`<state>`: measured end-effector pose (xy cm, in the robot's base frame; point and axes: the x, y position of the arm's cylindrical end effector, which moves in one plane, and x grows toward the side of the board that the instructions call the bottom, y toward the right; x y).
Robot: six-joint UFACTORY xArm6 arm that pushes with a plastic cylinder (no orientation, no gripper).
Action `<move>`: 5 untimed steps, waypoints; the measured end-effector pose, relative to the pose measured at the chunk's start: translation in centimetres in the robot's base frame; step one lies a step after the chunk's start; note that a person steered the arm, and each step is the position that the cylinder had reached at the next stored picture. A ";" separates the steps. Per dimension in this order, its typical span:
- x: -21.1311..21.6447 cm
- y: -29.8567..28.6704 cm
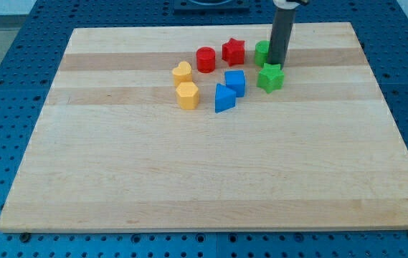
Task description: Separate the green blocks
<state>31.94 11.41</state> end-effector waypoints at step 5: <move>2.9 -0.1</move>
<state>34.83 11.32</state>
